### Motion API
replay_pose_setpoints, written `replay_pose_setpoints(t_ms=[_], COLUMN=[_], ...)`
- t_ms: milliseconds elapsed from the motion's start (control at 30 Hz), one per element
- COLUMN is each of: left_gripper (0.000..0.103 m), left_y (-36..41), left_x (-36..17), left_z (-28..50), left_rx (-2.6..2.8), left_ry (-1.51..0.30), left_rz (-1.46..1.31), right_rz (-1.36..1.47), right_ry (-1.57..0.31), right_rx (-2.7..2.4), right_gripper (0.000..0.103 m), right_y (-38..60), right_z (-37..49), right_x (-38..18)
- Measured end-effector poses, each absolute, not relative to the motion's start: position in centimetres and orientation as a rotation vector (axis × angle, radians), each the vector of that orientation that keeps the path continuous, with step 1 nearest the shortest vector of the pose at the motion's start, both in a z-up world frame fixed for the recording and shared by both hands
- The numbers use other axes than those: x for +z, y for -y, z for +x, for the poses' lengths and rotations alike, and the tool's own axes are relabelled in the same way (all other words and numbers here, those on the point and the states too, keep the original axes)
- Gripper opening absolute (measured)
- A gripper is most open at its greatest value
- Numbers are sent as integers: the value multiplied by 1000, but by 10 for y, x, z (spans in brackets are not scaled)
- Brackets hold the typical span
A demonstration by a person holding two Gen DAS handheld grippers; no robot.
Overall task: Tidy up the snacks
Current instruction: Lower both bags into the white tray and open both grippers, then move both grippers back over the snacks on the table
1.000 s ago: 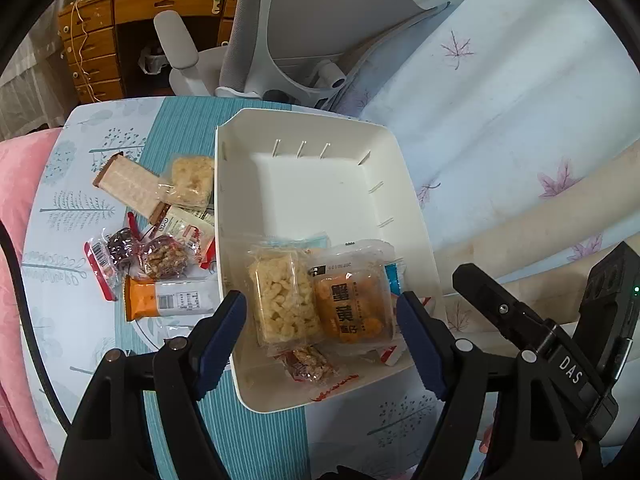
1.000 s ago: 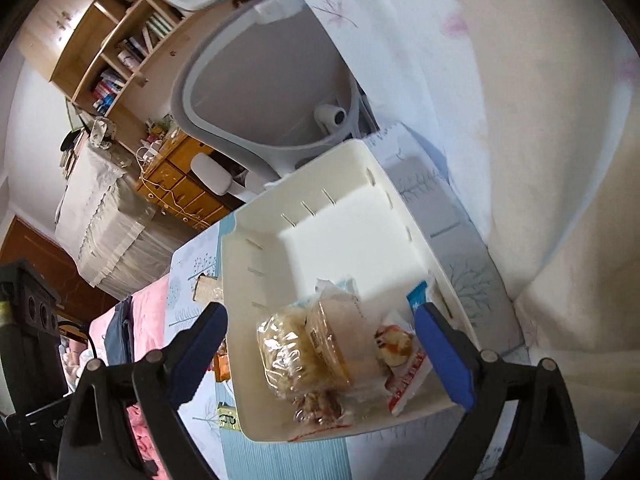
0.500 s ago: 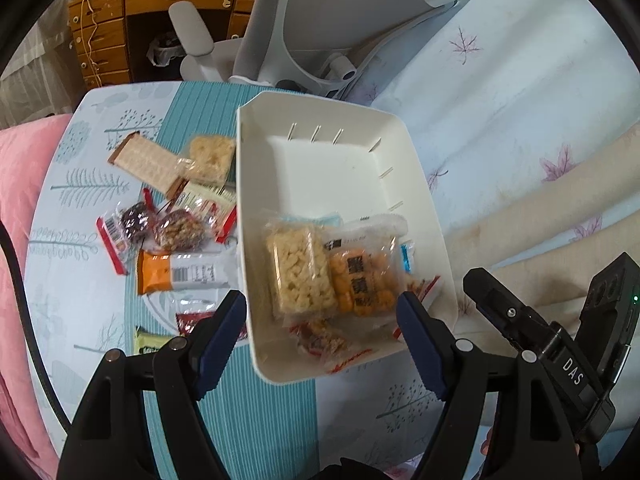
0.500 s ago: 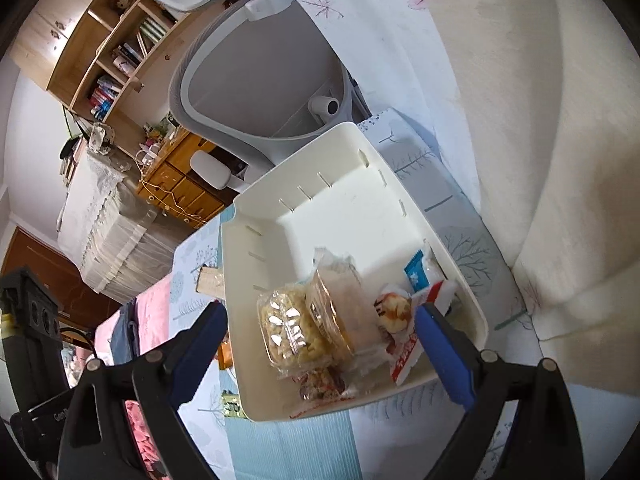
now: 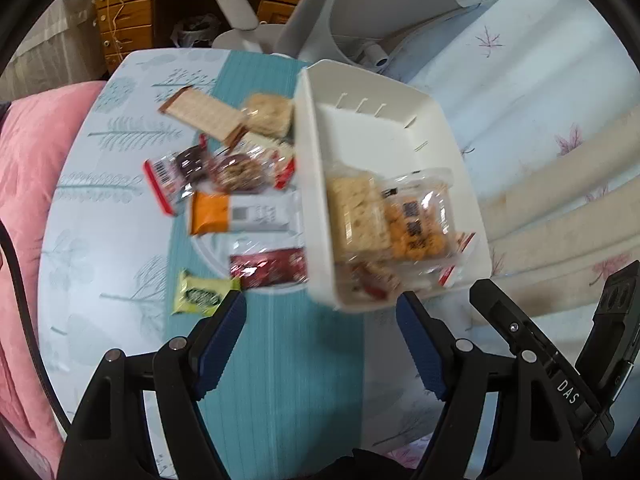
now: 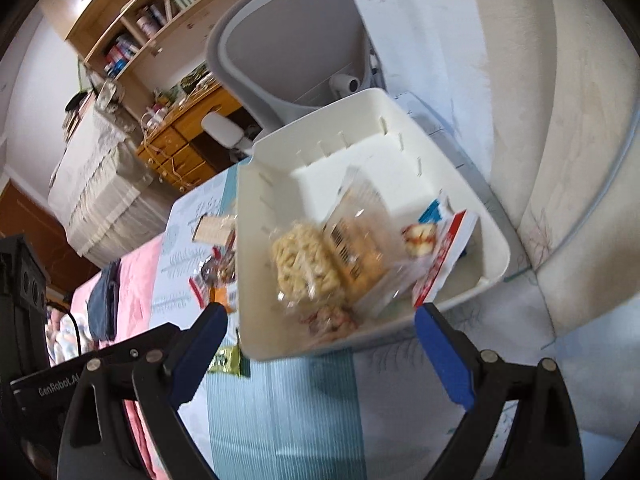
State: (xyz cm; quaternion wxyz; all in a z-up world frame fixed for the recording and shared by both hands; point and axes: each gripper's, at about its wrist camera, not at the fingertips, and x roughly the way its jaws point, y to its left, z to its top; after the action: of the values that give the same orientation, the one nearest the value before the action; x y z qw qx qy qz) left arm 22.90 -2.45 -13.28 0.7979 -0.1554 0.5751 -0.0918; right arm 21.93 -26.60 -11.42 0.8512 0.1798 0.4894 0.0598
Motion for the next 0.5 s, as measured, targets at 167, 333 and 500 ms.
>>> replay_pose_setpoints(t_ms=[167, 333, 500], left_gripper=[76, 76, 76], left_y=[-5, -36, -67], left_x=[-134, -131, -119], left_z=[210, 195, 188], left_rx=[-193, -204, -231], left_ry=[-1256, -1266, -1252], left_rz=[-321, -286, -237], right_rz=[365, 378, 385], right_ry=[-1039, -1020, -984], right_rx=[124, 106, 86], right_gripper=[95, 95, 95], right_y=[242, 215, 184], right_z=[200, 180, 164], right_x=[-116, -112, -102])
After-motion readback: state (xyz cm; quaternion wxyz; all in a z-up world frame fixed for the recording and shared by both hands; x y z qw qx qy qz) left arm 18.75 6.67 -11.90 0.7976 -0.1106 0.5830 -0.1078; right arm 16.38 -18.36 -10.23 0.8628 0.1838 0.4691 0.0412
